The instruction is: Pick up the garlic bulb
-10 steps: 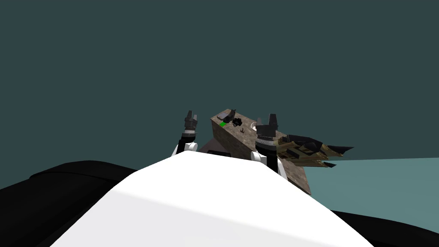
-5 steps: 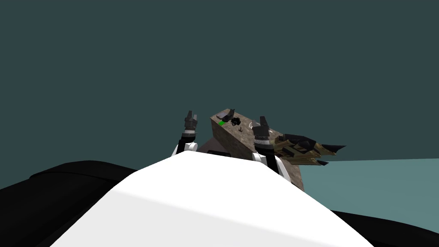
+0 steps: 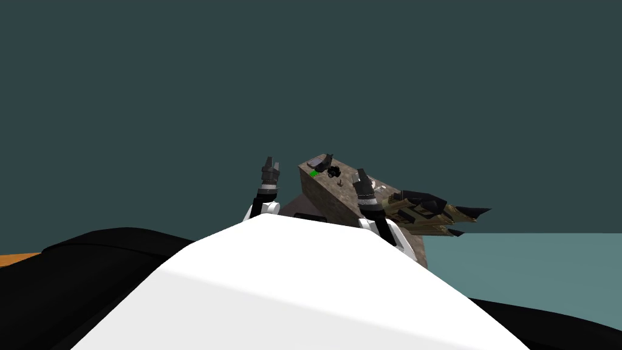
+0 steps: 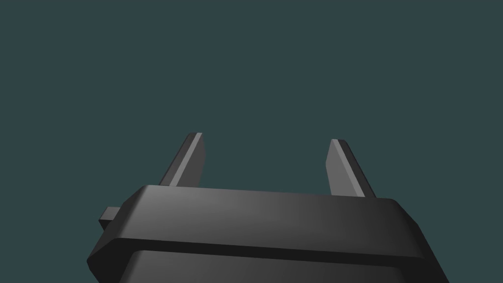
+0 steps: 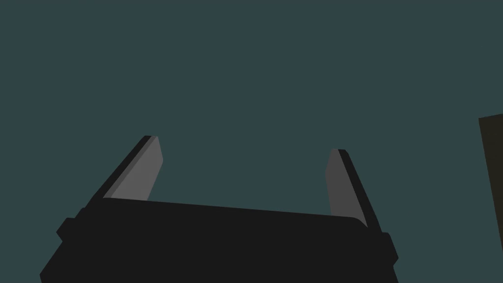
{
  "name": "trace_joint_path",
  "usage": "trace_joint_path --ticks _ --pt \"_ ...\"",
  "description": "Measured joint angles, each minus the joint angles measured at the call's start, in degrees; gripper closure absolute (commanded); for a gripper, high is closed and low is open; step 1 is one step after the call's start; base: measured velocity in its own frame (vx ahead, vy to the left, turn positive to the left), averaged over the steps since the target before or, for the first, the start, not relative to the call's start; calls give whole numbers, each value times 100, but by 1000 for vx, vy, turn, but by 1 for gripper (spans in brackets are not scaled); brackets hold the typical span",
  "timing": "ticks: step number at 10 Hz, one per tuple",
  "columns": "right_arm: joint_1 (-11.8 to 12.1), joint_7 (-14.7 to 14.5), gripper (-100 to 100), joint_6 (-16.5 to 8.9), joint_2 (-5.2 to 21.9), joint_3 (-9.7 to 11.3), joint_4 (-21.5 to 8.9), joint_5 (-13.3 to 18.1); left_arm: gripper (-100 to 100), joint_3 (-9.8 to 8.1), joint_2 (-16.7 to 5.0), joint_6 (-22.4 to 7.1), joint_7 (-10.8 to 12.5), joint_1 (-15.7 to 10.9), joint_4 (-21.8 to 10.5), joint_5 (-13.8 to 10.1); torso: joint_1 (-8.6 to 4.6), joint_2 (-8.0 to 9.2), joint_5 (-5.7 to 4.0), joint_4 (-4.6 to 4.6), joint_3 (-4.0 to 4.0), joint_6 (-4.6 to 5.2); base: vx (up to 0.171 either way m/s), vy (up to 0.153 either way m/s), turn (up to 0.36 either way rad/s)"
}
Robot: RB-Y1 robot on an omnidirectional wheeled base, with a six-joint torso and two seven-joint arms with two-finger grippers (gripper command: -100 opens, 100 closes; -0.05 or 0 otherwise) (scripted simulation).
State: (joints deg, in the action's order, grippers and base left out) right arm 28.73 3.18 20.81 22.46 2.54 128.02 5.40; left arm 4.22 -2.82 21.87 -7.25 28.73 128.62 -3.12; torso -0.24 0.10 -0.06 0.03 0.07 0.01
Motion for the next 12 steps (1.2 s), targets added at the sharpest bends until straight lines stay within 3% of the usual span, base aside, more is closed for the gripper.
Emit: trace_joint_path --ticks 8,9,12 --pt "112 -169 -100 -124 1237 391 -440 -7 0 0 0 0 0 0 0 0 12 1 2 0 1 0 -35 -31 92" --pt "222 -205 -100 -115 1421 447 -461 -6 0 1 0 0 0 -1 0 0 14 4 3 0 2 -1 -35 -19 62" --pt "139 -274 -100 -161 1919 631 -730 -7 0 0 0 0 0 0 0 0 16 -1 4 0 0 1 -40 -16 125"
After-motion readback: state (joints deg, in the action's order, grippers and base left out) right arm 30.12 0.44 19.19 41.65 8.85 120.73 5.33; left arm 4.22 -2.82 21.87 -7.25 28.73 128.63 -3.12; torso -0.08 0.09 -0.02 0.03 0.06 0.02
